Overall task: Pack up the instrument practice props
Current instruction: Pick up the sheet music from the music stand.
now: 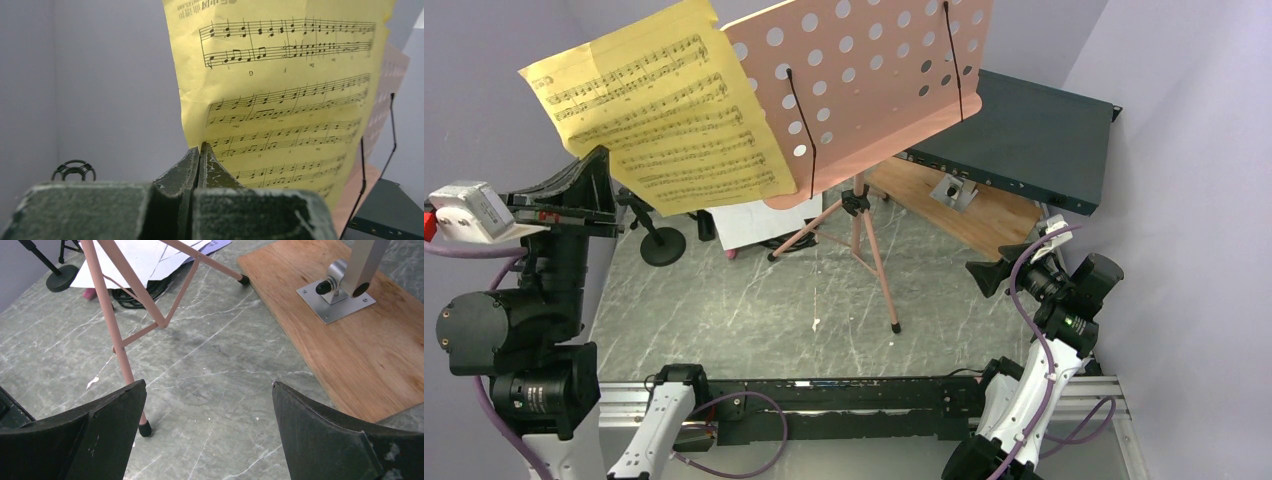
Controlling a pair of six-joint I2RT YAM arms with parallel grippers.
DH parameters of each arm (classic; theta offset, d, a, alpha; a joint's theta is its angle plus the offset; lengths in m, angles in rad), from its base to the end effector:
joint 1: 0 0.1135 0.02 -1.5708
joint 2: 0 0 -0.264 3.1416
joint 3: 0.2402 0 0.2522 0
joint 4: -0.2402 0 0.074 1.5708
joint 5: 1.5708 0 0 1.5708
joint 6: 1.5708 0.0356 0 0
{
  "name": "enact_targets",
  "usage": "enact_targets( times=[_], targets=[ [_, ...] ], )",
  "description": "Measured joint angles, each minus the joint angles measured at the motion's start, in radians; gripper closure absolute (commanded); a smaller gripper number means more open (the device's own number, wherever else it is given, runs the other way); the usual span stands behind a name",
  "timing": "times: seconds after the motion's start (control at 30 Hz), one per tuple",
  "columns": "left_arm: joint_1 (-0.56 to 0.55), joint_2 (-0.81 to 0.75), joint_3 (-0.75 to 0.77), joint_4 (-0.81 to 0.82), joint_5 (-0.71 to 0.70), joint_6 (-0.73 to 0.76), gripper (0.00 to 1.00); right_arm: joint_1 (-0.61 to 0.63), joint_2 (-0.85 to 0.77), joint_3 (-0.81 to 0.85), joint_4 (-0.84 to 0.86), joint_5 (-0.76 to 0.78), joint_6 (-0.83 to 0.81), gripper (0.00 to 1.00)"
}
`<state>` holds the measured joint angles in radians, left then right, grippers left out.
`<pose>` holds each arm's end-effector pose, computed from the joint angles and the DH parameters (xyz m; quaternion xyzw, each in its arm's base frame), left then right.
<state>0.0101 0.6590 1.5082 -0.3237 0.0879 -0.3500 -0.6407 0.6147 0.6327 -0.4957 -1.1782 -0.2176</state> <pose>0.0228 -0.0029 0.5536 -0.0518 0.4974 -0.1680 0.8495 0.1207 -0.0489 0.2899 -0.1332 0.7551 0.2518 0.5905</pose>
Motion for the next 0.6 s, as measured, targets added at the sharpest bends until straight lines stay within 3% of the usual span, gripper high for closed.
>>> enact_targets(
  times=[0.6],
  targets=[
    [-0.025,-0.030,-0.175,-0.019,-0.169,0.103,1.00,0.000,0.001,0.000,0.000,0.000,0.000,0.00]
  ],
)
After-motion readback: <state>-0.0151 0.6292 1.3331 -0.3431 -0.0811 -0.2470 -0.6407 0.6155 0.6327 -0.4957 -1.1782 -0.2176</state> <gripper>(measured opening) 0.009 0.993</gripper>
